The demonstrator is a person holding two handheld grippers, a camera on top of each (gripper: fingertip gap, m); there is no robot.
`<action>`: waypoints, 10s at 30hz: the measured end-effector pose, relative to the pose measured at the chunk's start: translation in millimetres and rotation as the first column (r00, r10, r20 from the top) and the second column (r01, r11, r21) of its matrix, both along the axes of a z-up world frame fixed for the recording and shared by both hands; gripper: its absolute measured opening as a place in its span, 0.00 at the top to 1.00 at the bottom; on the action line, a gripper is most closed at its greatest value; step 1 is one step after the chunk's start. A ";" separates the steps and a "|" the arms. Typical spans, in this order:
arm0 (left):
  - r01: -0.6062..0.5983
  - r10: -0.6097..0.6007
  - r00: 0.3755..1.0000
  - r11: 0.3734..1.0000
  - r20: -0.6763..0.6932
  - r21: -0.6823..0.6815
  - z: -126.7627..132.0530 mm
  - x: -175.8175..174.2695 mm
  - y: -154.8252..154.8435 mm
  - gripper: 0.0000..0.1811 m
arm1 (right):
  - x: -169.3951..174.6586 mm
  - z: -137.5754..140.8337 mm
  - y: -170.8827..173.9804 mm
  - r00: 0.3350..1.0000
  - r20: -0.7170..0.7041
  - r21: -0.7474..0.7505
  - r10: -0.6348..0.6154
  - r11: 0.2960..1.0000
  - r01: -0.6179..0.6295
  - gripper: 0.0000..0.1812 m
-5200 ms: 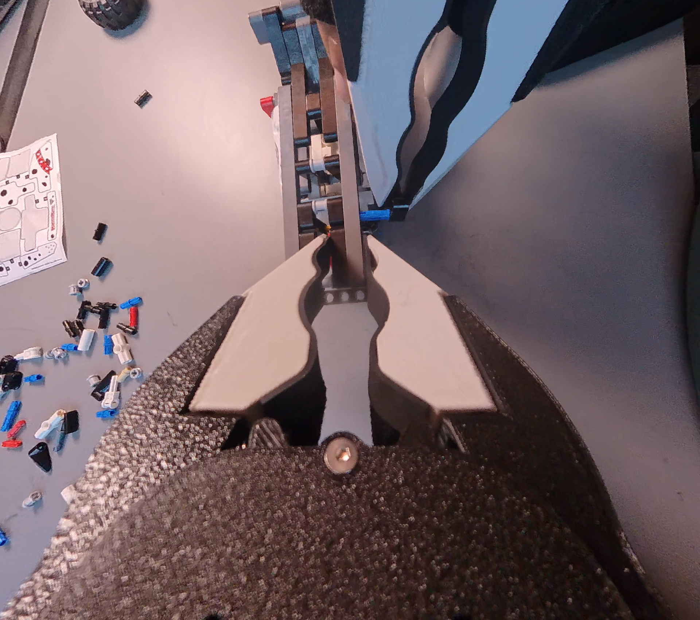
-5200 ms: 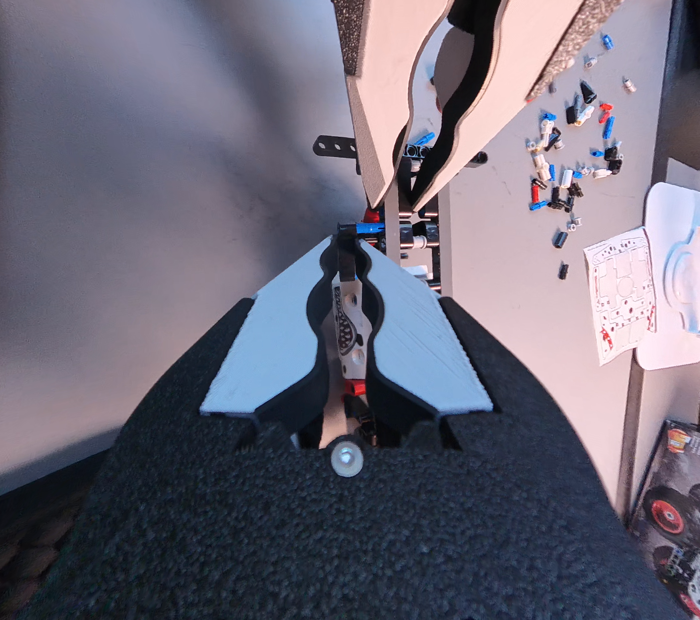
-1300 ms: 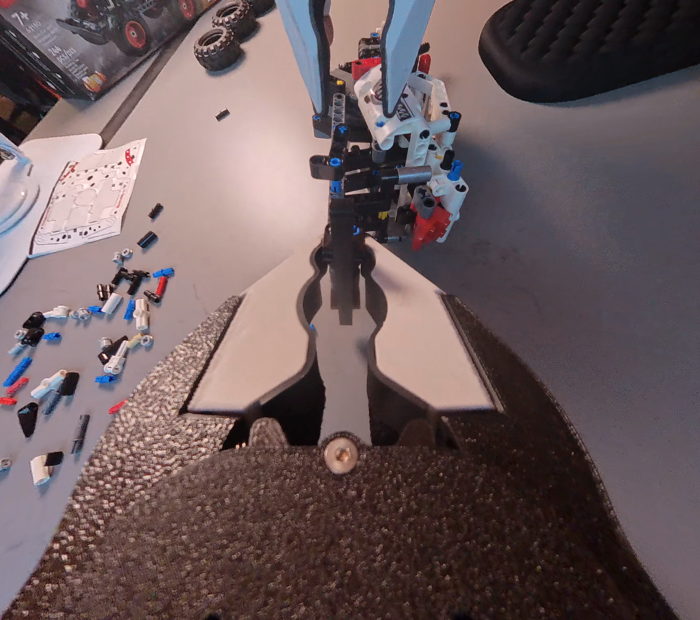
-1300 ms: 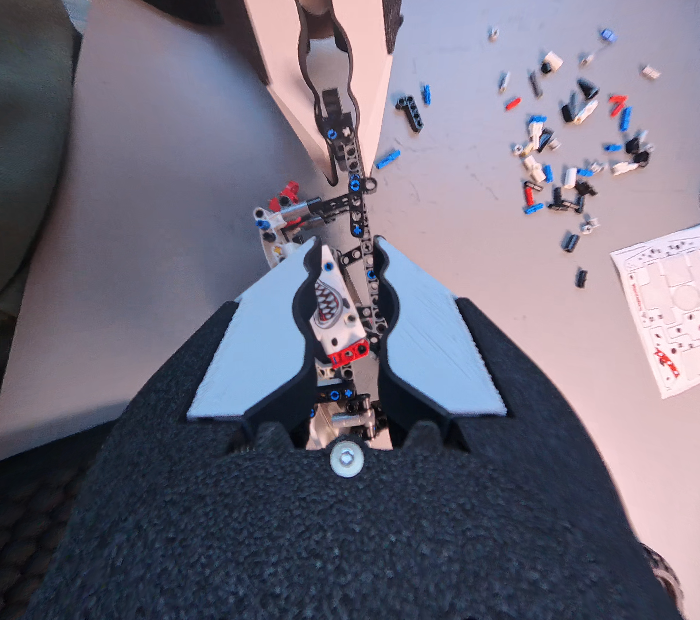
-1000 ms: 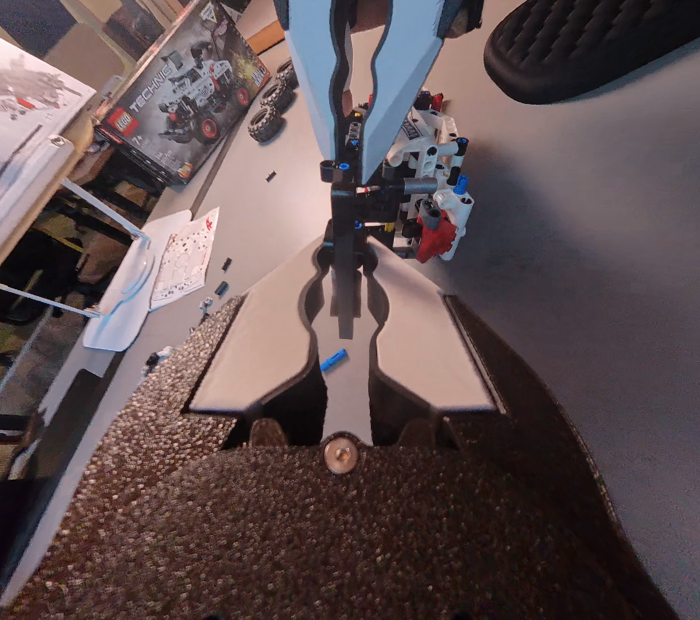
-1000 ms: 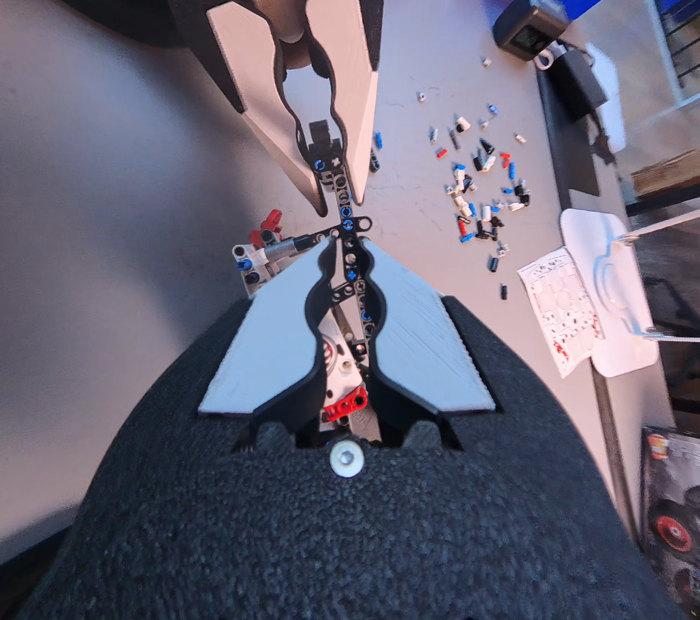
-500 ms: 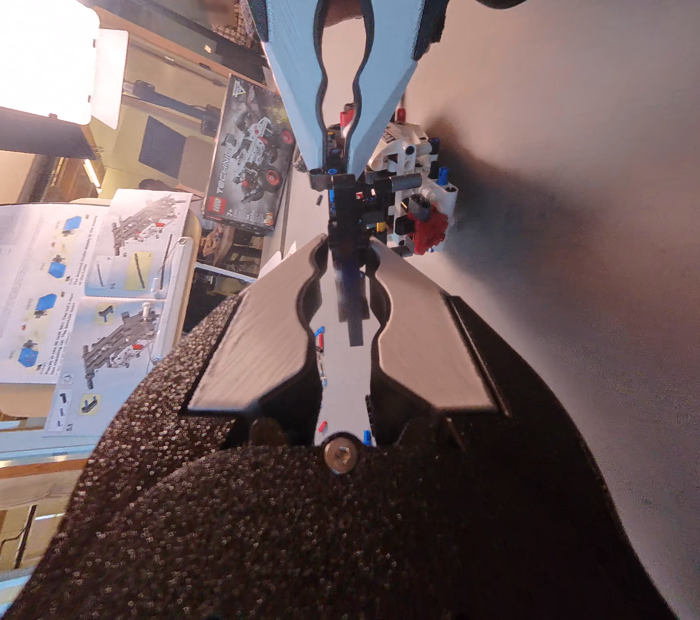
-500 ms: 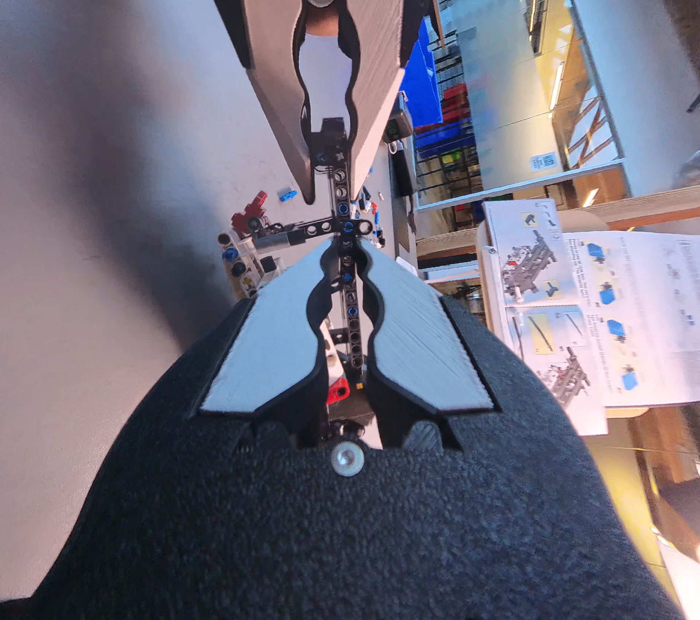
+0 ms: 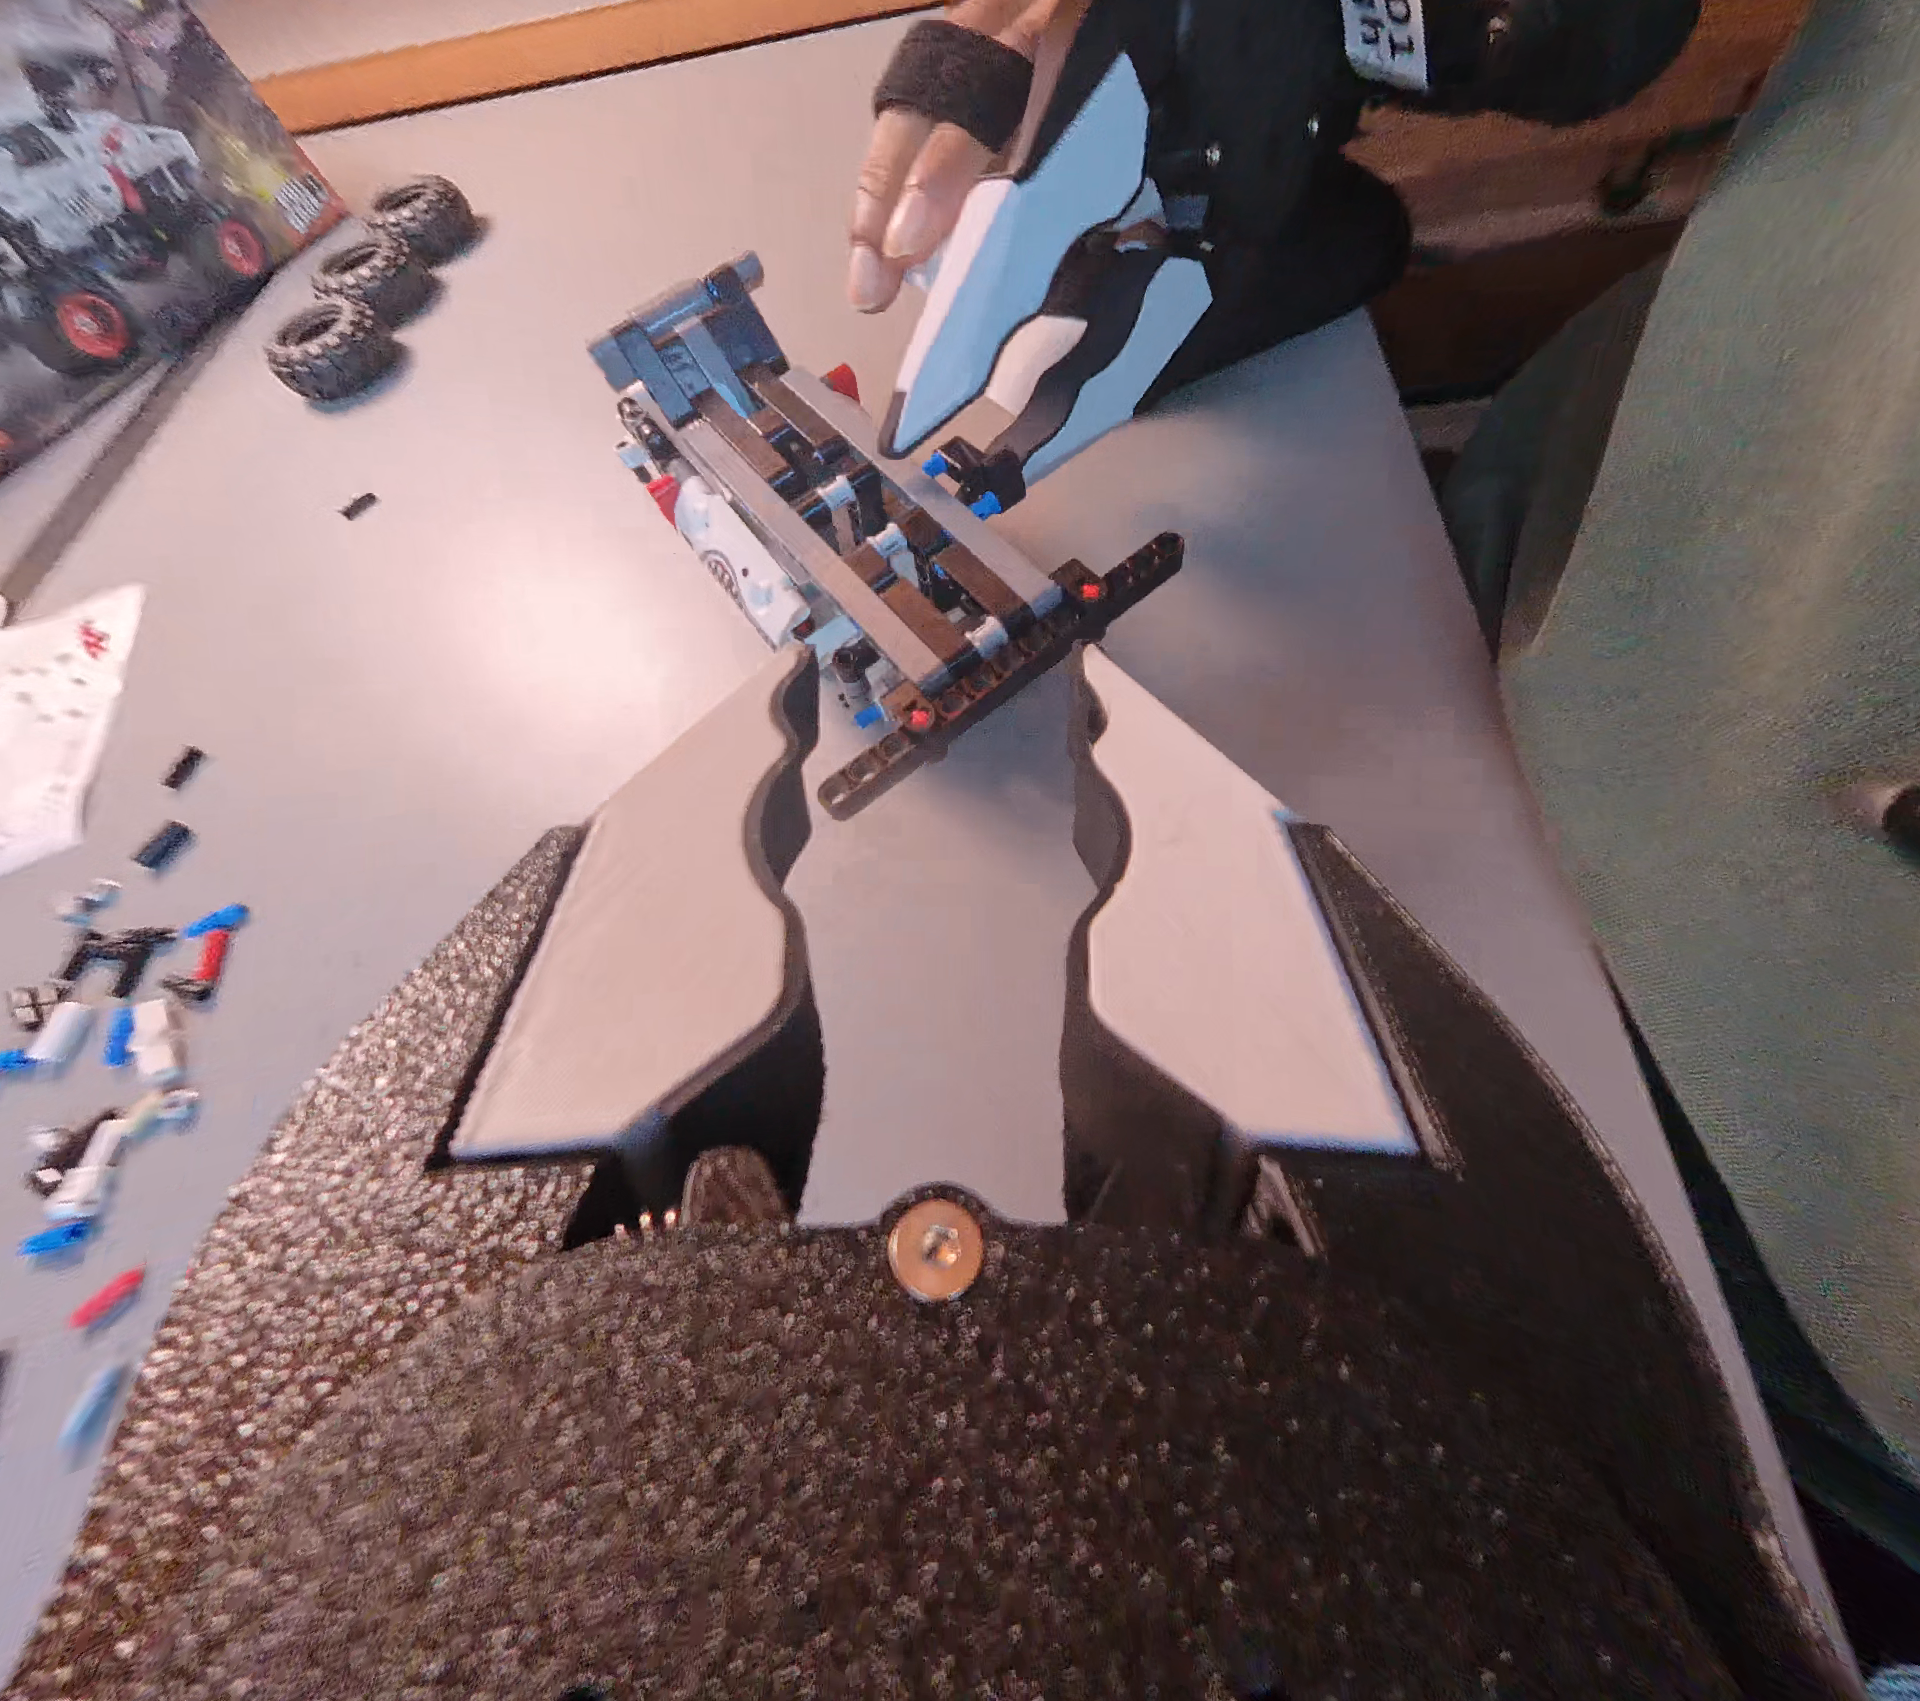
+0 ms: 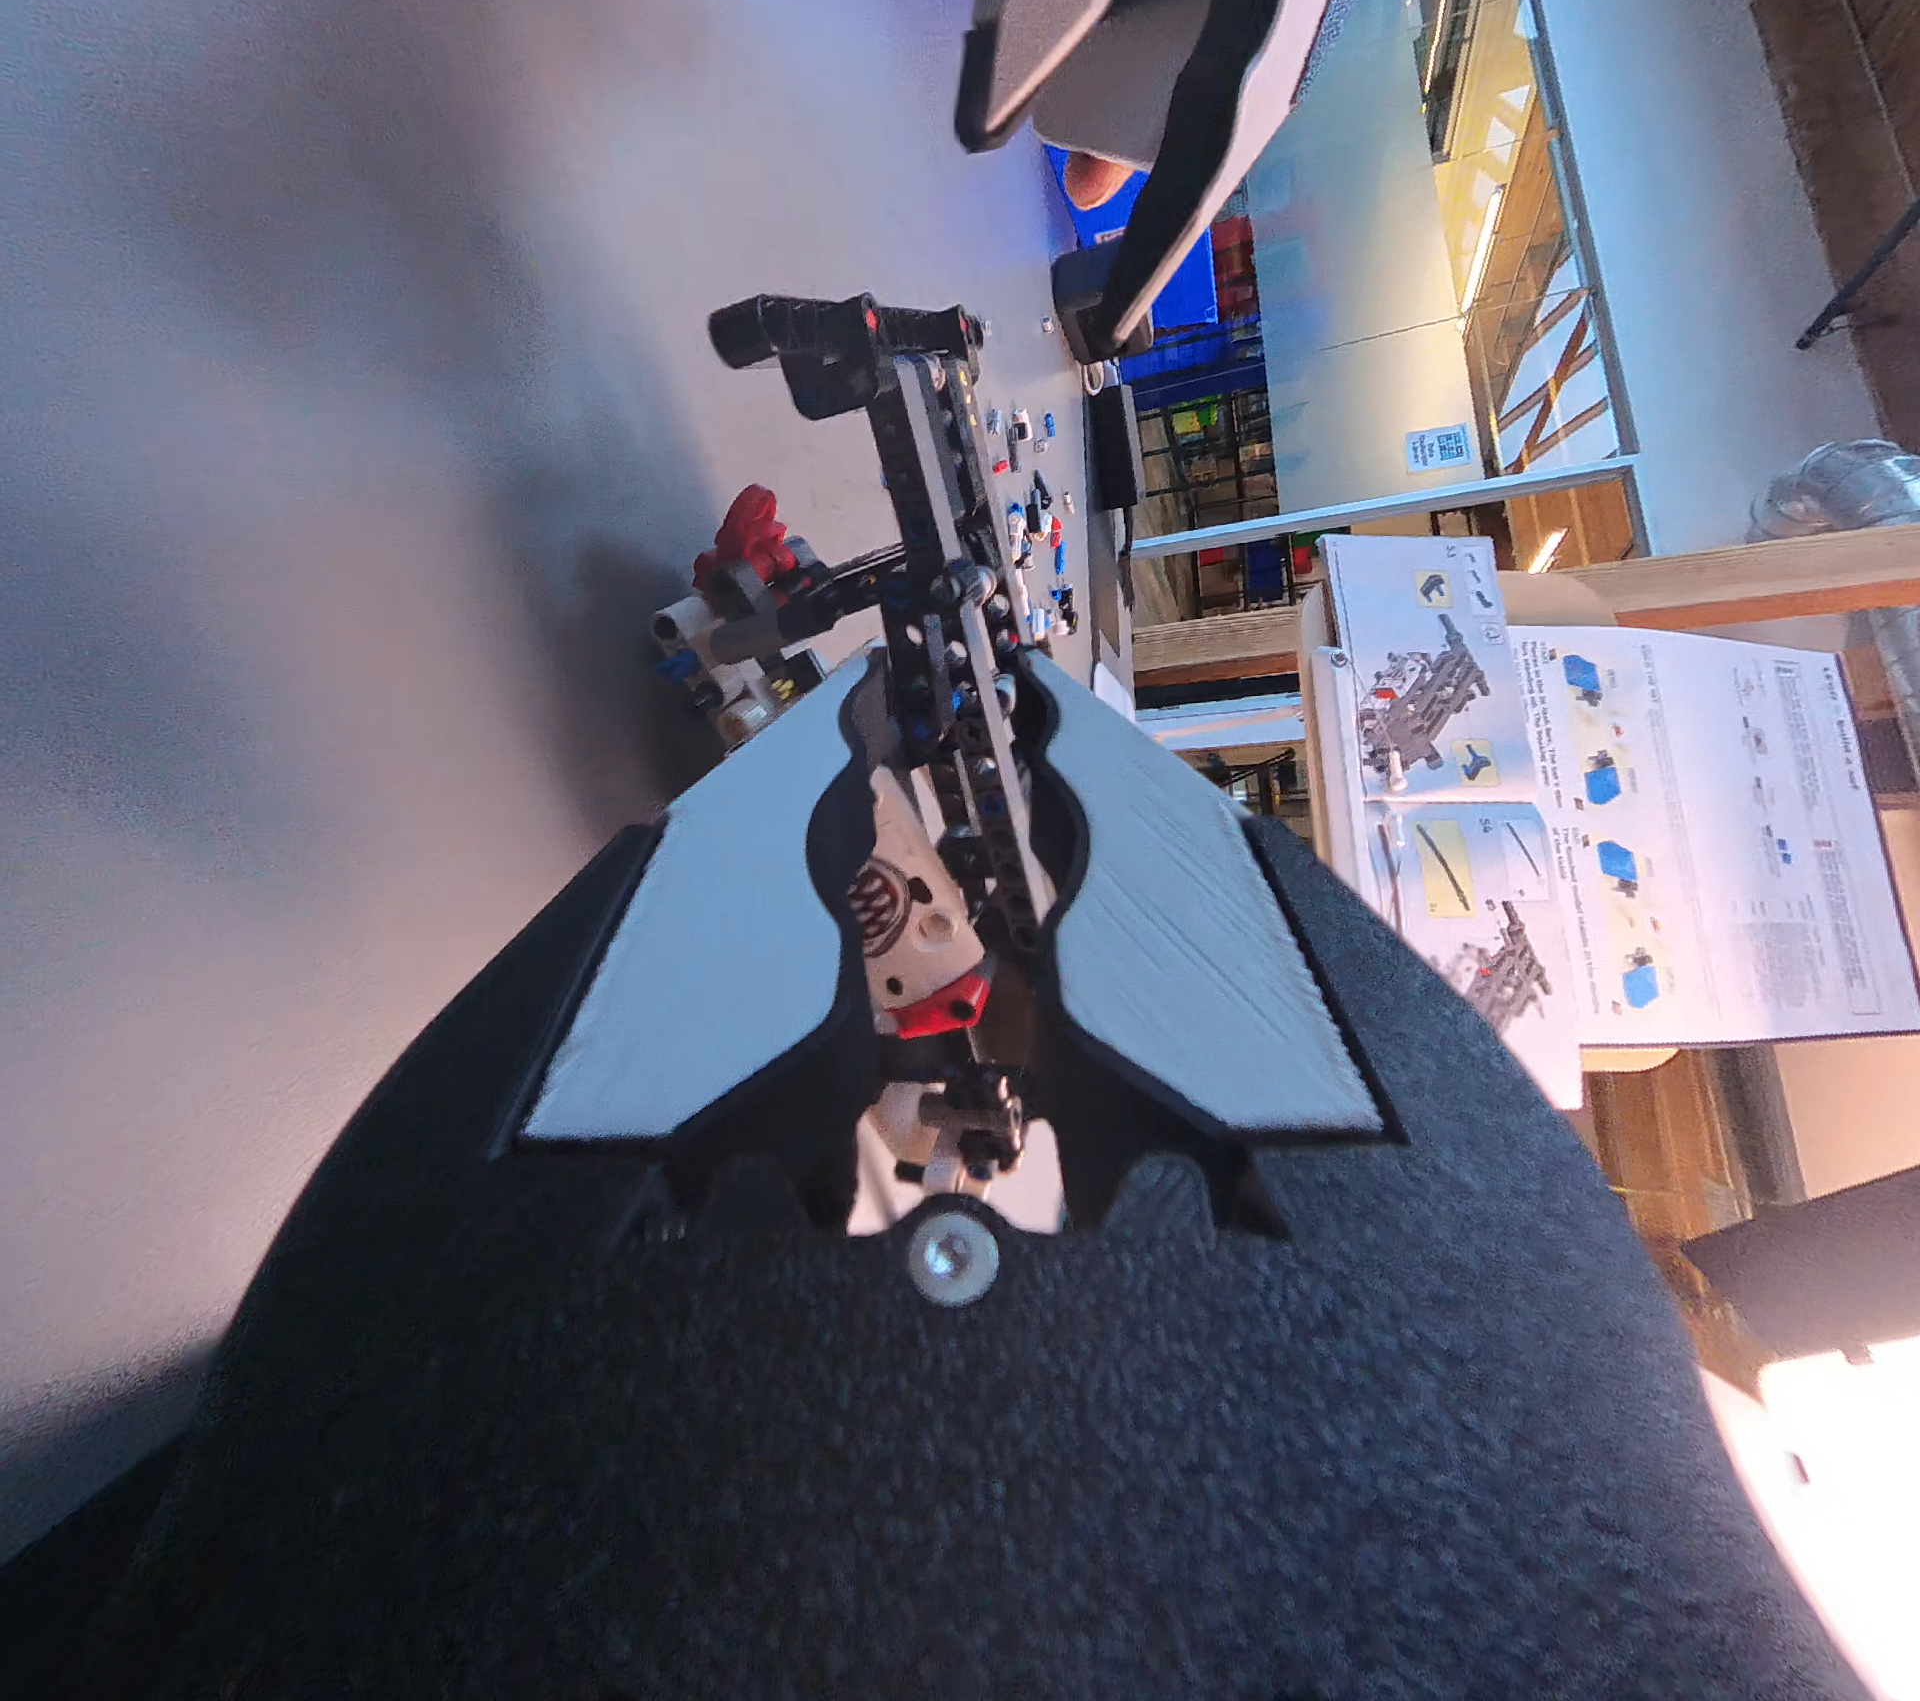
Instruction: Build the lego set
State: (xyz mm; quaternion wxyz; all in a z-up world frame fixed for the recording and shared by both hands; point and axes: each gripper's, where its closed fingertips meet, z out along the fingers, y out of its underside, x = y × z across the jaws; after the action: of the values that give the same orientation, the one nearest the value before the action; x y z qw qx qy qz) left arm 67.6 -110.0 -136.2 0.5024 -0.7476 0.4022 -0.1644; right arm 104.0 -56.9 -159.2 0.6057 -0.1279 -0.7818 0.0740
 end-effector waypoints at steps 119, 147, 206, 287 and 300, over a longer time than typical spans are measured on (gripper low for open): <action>-0.303 0.408 0.845 0.898 -0.345 0.319 -3.5 -71.8 61.0 0.92 | -74.8 28.1 0.9 0.966 0.202 -0.923 -0.164 0.299 0.243 0.95; -0.285 0.392 0.858 0.901 -0.331 0.328 -1.2 -67.9 59.2 0.92 | -70.1 28.3 1.0 0.975 0.197 -0.903 -0.098 0.369 0.220 0.95; -0.212 0.427 0.781 0.868 -0.455 0.449 -0.5 -57.1 54.5 0.92 | -54.7 30.5 -3.3 0.984 0.173 -0.954 -0.044 0.240 0.178 0.98; -0.262 0.450 0.819 0.845 -0.356 0.466 1.3 -42.0 51.5 0.92 | -63.5 22.9 -1.9 0.926 0.359 -0.916 -0.117 0.147 0.374 0.97; -0.188 0.455 0.774 0.829 -0.440 0.526 1.5 -33.9 50.2 0.92 | -56.5 23.7 -2.5 0.940 0.328 -0.944 -0.091 -0.002 0.329 0.97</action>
State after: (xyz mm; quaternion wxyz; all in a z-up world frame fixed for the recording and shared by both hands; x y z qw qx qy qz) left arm 33.6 -59.8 -134.7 0.5465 -0.6830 0.4174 0.2460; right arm 47.5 -59.3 -135.4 0.2803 -0.6322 -0.5299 0.4910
